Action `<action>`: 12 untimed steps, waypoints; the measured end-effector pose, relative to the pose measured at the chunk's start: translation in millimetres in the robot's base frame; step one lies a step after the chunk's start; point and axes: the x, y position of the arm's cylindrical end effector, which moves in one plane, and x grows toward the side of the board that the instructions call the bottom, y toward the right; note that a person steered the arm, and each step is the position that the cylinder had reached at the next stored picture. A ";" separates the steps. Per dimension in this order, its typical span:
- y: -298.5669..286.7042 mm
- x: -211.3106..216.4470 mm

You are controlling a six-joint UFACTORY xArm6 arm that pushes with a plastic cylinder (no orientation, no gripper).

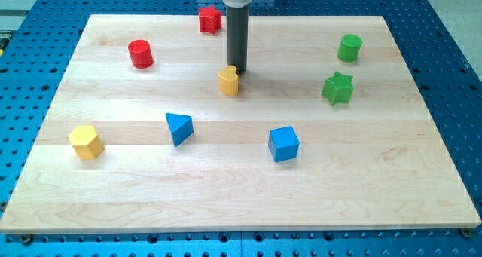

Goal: Move both the green blocks into the heart at the center of the board

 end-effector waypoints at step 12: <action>51.2 26.2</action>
